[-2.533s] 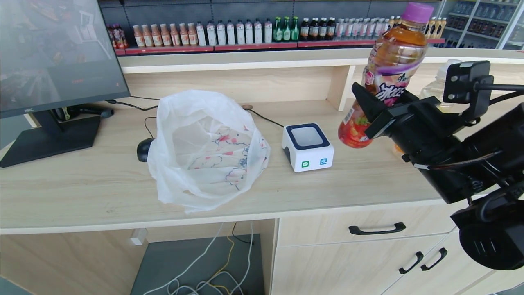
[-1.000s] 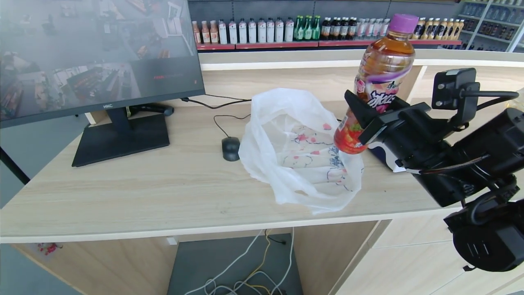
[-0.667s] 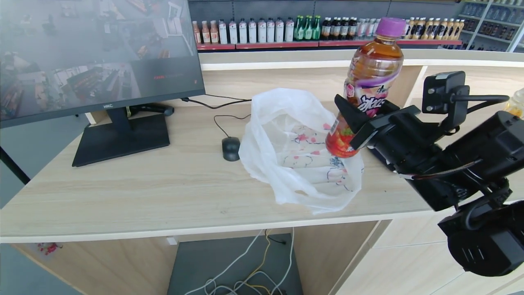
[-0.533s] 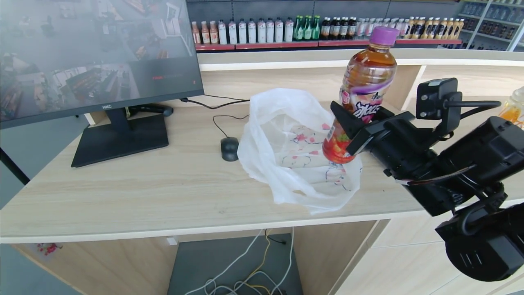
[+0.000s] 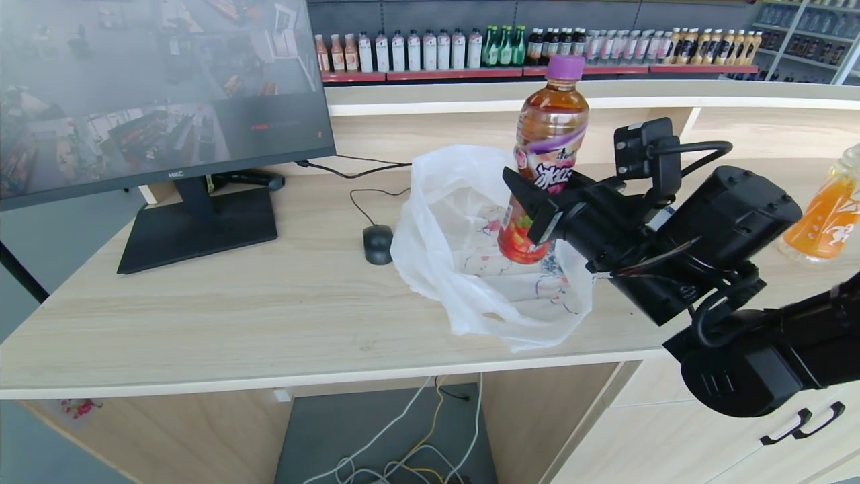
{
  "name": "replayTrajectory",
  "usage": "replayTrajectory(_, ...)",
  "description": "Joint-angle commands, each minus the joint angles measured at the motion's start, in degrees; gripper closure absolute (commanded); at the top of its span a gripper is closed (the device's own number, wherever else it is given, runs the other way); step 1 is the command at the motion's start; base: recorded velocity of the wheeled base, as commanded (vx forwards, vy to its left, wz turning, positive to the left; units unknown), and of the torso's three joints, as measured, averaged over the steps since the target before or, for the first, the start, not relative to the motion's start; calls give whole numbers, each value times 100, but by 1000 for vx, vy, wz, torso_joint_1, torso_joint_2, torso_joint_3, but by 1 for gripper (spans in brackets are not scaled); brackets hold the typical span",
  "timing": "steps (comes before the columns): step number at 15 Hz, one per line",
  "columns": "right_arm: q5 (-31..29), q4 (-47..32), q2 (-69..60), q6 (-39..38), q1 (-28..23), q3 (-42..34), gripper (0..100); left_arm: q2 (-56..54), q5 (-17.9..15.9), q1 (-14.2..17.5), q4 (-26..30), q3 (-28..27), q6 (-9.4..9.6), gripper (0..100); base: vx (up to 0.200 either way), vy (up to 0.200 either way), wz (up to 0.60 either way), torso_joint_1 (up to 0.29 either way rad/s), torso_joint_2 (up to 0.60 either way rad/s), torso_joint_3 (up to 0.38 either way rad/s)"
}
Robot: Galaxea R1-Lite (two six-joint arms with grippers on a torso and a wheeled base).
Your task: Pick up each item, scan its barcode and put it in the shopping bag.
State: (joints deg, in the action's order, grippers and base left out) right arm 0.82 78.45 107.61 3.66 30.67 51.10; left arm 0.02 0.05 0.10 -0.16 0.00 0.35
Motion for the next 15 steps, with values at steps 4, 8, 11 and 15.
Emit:
replayTrajectory(4,-20,-427,463,3,0,840,100,-2,4,-1,-2,0,0,0,0,0,0,0,0,0)
replayTrajectory(8,-29,-541,771,12,0,1332,100,-2,4,-1,-2,0,0,0,0,0,0,0,0,0)
replayTrajectory(11,-29,-585,1140,12,0,1780,100,-2,-5,-1,-2,0,0,0,0,0,0,0,0,0)
replayTrajectory(15,-20,-1042,1535,3,-70,2580,100,-2,4,-1,-2,0,0,0,0,0,0,0,0,0)
